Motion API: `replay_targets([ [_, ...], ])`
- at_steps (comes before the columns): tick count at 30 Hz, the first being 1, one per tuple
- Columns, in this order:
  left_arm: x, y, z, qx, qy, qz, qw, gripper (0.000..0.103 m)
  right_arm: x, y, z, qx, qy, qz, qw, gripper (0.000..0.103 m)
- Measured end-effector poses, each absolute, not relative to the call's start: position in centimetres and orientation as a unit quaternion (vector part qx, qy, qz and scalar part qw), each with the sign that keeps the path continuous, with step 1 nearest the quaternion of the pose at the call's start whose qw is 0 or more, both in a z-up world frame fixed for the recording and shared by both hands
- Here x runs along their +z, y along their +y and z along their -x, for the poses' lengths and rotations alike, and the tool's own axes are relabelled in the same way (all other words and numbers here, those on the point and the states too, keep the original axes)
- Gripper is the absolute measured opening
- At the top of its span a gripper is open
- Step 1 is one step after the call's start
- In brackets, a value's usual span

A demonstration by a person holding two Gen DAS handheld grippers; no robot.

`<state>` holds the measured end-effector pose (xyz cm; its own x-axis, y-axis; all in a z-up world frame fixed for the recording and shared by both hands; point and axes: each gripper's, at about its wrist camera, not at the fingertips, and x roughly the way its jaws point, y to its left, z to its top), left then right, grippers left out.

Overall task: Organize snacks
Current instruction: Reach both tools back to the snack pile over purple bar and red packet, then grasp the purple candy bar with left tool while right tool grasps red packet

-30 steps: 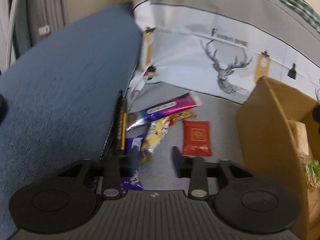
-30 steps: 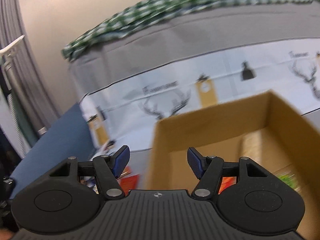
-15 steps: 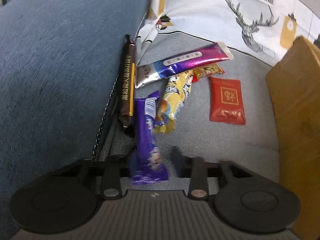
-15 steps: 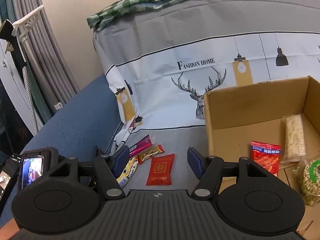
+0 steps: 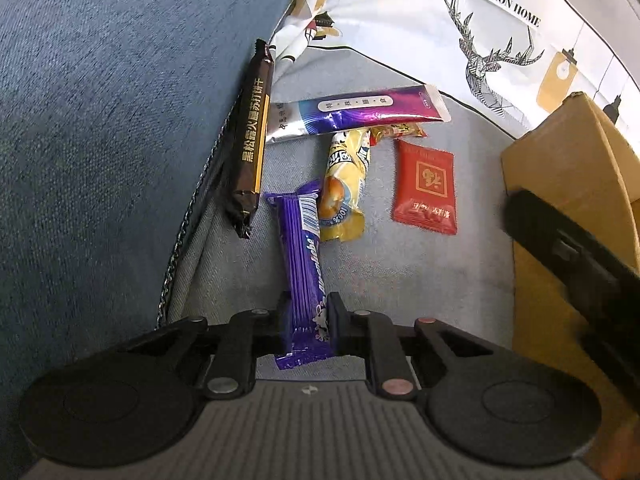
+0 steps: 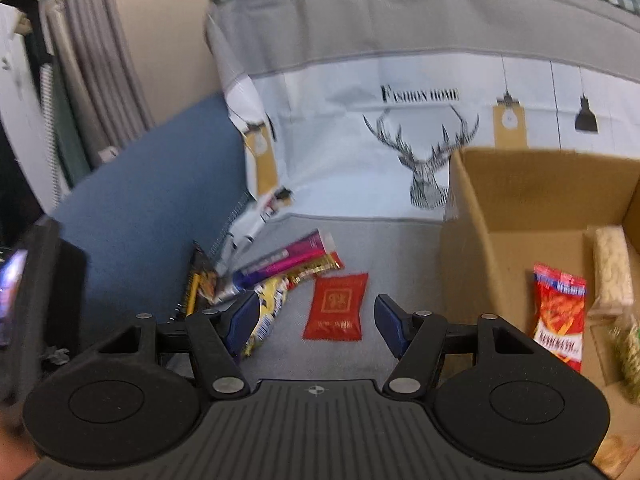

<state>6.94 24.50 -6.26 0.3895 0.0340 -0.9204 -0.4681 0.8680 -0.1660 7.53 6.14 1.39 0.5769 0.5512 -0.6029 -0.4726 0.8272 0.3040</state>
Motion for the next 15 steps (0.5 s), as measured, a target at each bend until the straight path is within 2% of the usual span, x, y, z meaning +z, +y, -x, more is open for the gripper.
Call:
replay_targets([
  [9, -6.5, 24.8, -6.9, 0.155, 0.535, 0.219, 0.801, 0.018, -3.0, 11.2, -12.3, 0.227, 0.389, -0.023, 0.893, 0.065],
  [12, -6.7, 25.0, -7.0, 0.155, 0.538, 0.221, 0.799, 0.019, -5.2, 12.0, -14.0, 0.22, 0.413, -0.03, 0.883, 0.073],
  [15, -6.8, 25.0, -7.1, 0.154, 0.538, 0.224, 0.798, 0.019, -6.9, 12.9, -15.0, 0.202, 0.428, -0.012, 0.881, 0.074],
])
